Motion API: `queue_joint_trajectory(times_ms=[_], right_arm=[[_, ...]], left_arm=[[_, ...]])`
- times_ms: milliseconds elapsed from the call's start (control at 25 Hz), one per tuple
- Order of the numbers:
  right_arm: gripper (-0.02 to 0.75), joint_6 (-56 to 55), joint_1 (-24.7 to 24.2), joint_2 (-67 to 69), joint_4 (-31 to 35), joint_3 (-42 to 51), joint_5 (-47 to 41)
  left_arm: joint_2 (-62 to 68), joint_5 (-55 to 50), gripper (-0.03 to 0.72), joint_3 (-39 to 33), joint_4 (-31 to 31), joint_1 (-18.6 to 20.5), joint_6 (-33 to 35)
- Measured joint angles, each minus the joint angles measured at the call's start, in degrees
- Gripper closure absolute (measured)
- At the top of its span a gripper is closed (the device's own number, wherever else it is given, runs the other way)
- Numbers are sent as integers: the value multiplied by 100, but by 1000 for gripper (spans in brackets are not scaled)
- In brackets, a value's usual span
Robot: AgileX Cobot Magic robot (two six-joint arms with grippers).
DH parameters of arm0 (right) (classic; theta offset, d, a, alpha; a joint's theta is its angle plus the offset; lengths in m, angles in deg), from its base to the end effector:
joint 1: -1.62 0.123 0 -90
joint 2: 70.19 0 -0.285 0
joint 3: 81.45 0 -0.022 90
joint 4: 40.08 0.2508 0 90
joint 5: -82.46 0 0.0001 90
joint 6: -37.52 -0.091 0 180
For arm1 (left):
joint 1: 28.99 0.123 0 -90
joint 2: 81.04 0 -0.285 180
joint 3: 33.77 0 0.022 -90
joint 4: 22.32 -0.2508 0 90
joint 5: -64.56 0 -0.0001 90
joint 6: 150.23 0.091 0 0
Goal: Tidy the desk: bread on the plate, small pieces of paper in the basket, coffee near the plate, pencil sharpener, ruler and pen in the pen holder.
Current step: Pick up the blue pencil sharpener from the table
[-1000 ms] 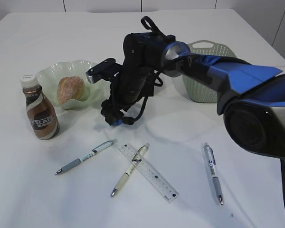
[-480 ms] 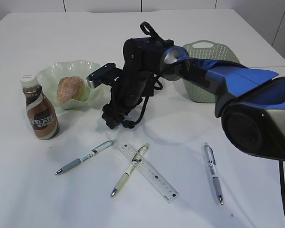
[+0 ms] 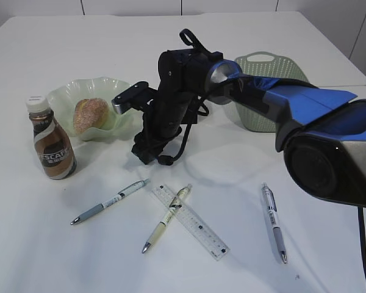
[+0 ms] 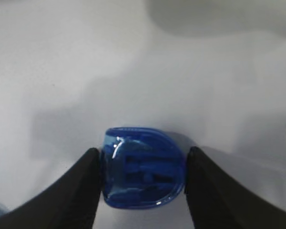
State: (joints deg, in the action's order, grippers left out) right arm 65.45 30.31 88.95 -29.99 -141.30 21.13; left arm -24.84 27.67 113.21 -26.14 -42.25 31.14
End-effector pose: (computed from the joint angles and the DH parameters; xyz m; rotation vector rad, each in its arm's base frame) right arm 0.4737 0.2752 0.1211 -1.2535 2.4987 0.2398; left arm 0.1618 -0.0344 0.3317 0.3160 2.1769 -0.0423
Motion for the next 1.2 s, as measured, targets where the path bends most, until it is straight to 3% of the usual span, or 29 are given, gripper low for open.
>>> queue_joint_trajectory(times_ms=[80,120,480,1200], right_arm=[[257,0,0,0,0,0,0],[318,0,0,0,-48,0,10],[360,0,0,0,-129,-8,20],[363,0,0,0,-206,-379,-675]], left_arm=[[0,0,240,0,0,0,0],[0,0,240,0,0,0,0],[0,0,240,0,0,0,0],[0,0,240,0,0,0,0]])
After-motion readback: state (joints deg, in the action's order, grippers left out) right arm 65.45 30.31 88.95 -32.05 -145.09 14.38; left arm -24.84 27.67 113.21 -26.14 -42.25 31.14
